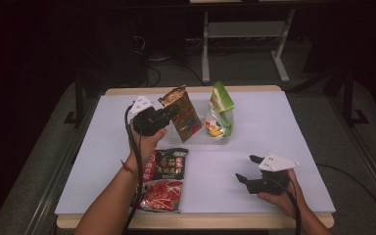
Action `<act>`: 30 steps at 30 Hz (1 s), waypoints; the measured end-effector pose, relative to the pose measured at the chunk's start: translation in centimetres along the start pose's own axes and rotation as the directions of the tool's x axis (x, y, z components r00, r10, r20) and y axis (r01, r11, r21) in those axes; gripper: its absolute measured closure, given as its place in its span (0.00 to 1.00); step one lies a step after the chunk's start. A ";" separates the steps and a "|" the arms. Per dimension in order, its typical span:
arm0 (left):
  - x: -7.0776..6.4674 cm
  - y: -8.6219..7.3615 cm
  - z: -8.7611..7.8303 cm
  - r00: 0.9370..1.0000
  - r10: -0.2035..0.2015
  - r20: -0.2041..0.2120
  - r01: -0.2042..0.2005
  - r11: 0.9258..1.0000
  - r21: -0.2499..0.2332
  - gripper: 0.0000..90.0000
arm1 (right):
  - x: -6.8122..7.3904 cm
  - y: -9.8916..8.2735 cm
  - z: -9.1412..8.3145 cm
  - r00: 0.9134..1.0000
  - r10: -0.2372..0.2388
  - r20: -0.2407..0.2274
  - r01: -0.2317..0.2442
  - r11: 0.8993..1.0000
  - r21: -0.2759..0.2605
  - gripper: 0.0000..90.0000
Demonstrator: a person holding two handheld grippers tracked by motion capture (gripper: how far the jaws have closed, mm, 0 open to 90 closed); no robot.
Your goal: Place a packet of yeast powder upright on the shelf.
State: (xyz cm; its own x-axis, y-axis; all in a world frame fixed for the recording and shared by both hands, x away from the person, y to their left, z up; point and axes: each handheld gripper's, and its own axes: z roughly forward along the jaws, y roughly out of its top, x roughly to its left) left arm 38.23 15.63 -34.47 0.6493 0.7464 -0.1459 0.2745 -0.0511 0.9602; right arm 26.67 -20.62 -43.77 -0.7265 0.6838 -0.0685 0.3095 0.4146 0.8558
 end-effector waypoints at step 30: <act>-2.6 1.8 5.8 0.959 0.007 -0.285 0.012 0.998 0.064 0.88 | 0.0 -0.3 0.2 1.000 -0.008 -0.010 0.008 1.000 0.022 0.24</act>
State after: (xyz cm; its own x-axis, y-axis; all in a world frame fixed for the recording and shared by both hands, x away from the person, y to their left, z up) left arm 41.15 9.76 -33.71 0.4223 0.9041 -0.0651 0.3269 -0.0849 0.9412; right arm 26.64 -20.61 -44.13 -0.7353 0.6741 -0.0703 0.3171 0.4337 0.8434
